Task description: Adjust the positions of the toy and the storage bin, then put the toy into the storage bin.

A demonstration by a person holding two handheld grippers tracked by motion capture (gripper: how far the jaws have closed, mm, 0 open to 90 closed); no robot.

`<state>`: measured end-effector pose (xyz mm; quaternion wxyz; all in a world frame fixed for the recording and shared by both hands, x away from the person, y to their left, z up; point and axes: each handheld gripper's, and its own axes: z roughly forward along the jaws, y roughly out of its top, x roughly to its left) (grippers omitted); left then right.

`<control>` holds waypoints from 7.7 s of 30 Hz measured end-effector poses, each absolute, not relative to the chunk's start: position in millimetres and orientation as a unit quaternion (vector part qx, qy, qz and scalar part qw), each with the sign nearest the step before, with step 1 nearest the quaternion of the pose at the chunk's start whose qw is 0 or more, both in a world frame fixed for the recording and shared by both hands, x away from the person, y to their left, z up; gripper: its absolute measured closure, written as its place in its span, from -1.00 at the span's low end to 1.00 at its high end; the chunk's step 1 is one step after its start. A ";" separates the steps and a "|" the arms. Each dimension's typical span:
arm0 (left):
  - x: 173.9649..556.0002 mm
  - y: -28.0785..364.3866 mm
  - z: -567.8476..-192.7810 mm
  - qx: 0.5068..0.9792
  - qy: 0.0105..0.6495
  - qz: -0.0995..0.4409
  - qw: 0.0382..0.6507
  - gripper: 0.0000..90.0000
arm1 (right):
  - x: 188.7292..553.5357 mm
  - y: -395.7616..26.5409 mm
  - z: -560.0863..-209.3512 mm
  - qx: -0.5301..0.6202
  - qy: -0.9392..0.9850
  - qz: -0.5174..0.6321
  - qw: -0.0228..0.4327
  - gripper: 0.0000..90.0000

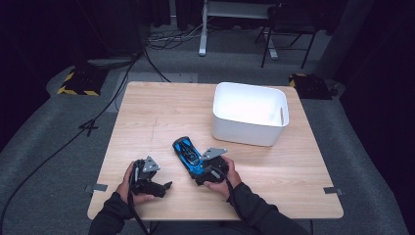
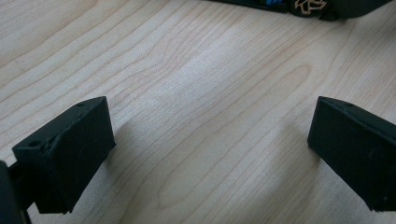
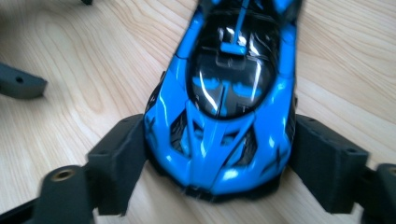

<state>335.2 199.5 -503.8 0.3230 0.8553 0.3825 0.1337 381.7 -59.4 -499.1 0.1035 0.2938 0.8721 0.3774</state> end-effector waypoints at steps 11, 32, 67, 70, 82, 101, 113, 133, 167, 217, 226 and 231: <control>335.1 199.3 -504.0 0.855 0.384 0.131 0.323 -0.99 | 380.2 -97.8 -497.9 0.239 0.891 0.372 0.104 -0.16; 335.7 199.5 -503.8 0.856 0.381 0.134 0.323 -0.99 | 375.4 -94.5 -499.3 0.206 0.883 0.403 0.123 -0.63; 335.7 199.4 -503.9 0.856 0.381 0.135 0.323 -0.99 | 406.6 -84.0 -500.4 0.251 0.885 0.377 0.111 -0.42; 335.7 199.4 -503.7 0.856 0.381 0.135 0.322 -0.99 | 402.5 -102.2 -500.0 0.252 0.885 0.376 0.109 -0.41; 335.6 199.3 -503.9 0.855 0.382 0.136 0.323 -0.99 | 373.9 -185.3 -496.8 0.245 0.892 0.365 0.110 -0.41; 335.6 199.3 -503.8 0.856 0.382 0.135 0.322 -0.99 | 356.5 -270.2 -501.4 0.254 0.879 0.389 0.109 -0.42; 335.3 199.2 -503.9 0.855 0.383 0.136 0.322 -0.99 | 355.2 -272.5 -503.3 0.251 0.877 0.394 0.115 -0.43; 335.6 199.1 -503.8 0.855 0.383 0.136 0.322 -0.99 | 354.5 -275.8 -502.9 0.247 0.877 0.396 0.114 -0.41; 337.2 198.6 -503.8 0.858 0.379 0.123 0.324 -0.99 | 344.7 -332.0 -493.9 0.309 0.850 0.388 0.176 -0.41; 338.0 198.4 -503.8 0.857 0.377 0.131 0.325 -0.99 | 332.2 -331.4 -402.1 0.250 0.795 0.484 0.268 -0.41; 338.0 198.5 -503.8 0.858 0.377 0.131 0.324 -0.99 | 343.1 -329.0 -384.8 0.255 0.782 0.496 0.279 -0.41; 338.0 198.5 -503.8 0.858 0.377 0.131 0.324 -0.99 | 350.5 -326.6 -380.3 0.255 0.778 0.499 0.284 -0.41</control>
